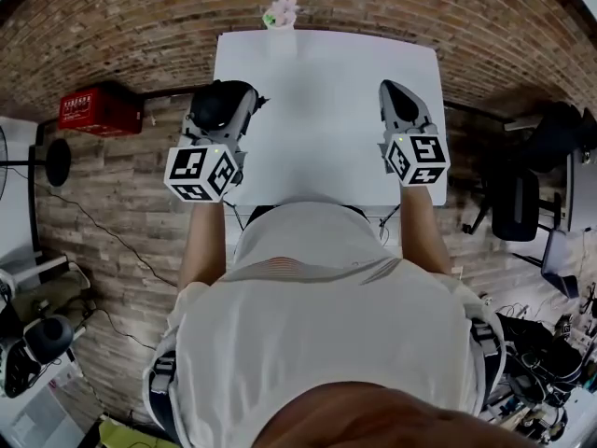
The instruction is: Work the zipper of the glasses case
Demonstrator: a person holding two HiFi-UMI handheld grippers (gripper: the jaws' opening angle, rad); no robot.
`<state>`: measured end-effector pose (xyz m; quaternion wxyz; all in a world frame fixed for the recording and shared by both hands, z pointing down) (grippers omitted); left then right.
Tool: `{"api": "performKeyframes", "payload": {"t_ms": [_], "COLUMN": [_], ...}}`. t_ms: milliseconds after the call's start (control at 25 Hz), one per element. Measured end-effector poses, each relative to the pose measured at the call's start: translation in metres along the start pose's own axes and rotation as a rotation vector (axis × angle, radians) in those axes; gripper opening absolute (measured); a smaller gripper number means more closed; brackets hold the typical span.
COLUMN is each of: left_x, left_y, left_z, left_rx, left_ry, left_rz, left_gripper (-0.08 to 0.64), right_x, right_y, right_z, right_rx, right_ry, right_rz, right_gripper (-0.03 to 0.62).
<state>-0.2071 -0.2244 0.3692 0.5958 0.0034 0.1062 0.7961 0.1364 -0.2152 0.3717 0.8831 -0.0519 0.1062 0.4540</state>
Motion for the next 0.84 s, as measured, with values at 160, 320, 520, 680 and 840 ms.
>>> {"api": "performKeyframes", "payload": {"t_ms": [160, 320, 520, 680, 840], "left_x": [0.002, 0.005, 0.007, 0.009, 0.01], "left_y": [-0.002, -0.003, -0.005, -0.008, -0.011], "left_z": [0.001, 0.0, 0.003, 0.001, 0.002], "left_rx": [-0.003, -0.004, -0.007, -0.008, -0.015], "left_ry": [0.004, 0.0, 0.009, 0.005, 0.008], "left_rz": [0.007, 0.013, 0.017, 0.021, 0.026], "left_gripper": [0.267, 0.267, 0.267, 0.267, 0.267], "right_x": [-0.001, -0.003, -0.004, -0.002, -0.001], "right_y": [0.006, 0.011, 0.013, 0.014, 0.015], "right_z": [0.001, 0.0, 0.0, 0.001, 0.002], "right_rx": [0.003, 0.013, 0.016, 0.014, 0.012], "right_ry": [-0.001, -0.002, -0.001, -0.003, -0.004], "right_rz": [-0.022, -0.04, -0.05, -0.055, -0.058], "right_gripper": [0.051, 0.051, 0.051, 0.052, 0.052]}}
Point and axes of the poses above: the fingertips, and each gripper's own axes: x backward along the fingers, y to its left, z out of its underside, the point moved 8 cm from there along x, backward along the fingers, and after that the axes turned 15 degrees about -z, right-handed, at the moved point
